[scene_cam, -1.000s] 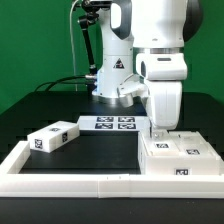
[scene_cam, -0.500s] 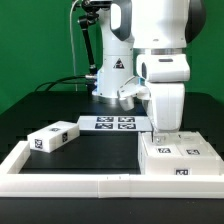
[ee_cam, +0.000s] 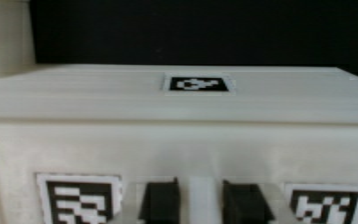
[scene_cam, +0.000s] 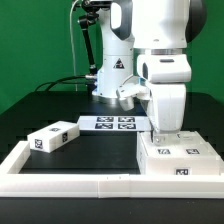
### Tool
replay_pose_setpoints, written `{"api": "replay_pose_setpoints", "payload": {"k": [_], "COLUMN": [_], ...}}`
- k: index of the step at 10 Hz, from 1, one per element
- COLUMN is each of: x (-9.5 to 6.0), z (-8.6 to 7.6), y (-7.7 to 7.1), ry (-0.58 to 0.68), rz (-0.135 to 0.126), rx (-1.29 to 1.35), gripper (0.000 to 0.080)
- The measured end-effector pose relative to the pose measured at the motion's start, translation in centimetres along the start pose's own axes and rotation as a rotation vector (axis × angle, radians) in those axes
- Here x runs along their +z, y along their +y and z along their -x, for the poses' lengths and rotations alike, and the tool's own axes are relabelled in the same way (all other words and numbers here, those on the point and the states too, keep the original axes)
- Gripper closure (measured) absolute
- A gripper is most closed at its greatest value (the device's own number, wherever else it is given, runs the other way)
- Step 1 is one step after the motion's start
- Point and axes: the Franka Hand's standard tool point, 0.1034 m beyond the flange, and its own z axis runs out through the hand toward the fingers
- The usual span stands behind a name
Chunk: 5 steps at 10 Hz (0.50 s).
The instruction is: Assemble cabinet
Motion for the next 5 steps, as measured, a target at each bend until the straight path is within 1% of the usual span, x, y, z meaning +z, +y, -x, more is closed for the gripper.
{"api": "replay_pose_setpoints", "payload": {"k": [1,2,3,4,5], "x": [-0.08,-0.22,-0.34,-0.44,-0.88], "z": [0.12,0.21,0.26,0.3,0.4], "y": [0.04,0.09,0.08,-0.16,-0.83], "ry": [-0.001,-0.002,-0.001,0.002,0.005], "rz": [0.002,0.004,0.012,0.027,0.051], "rx": [-0.01,-0.015,-0.02,-0.015,0.001], "gripper": [0.0545,0.041,0.041,0.0228,0.0089]}}
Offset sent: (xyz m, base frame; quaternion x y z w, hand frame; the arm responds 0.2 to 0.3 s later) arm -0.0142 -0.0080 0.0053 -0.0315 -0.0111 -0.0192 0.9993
